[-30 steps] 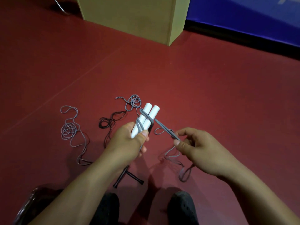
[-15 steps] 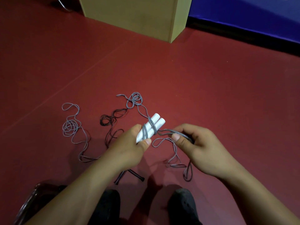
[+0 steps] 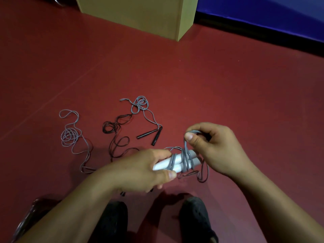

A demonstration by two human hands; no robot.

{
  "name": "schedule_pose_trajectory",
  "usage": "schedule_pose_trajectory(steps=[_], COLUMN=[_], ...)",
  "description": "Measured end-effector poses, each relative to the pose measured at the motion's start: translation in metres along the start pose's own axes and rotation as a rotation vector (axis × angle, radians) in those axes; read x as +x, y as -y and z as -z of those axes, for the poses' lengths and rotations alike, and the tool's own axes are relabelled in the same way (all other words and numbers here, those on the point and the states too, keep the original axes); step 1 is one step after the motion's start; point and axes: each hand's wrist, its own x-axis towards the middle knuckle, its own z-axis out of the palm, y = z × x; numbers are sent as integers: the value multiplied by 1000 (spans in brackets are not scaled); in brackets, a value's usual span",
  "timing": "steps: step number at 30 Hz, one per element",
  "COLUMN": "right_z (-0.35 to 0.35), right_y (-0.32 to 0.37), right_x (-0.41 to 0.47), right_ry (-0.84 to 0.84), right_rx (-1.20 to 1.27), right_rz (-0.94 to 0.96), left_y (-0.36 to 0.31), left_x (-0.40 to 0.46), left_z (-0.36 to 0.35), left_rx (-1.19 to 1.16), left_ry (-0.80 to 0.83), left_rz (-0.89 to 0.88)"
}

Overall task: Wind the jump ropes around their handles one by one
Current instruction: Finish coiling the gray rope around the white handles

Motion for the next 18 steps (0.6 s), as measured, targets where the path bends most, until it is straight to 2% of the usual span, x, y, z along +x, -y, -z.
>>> schedule_pose_trajectory(steps=[6, 11, 15, 18], right_z=[8, 11, 6, 2], right_y=[4, 3, 6, 11], right_x=[4, 3, 5, 5], right_ry=[42, 85, 62, 96], right_rx=[382, 541, 597, 727], right_rz=[-161, -270, -336, -377], left_y=[-7, -10, -12, -14], left_x=[-5, -8, -5, -2], left_z=[2, 3, -3, -7], left_rx=[-90, -204, -347, -489], left_ry=[110, 222, 206, 180], left_rz=[-55, -140, -187, -193])
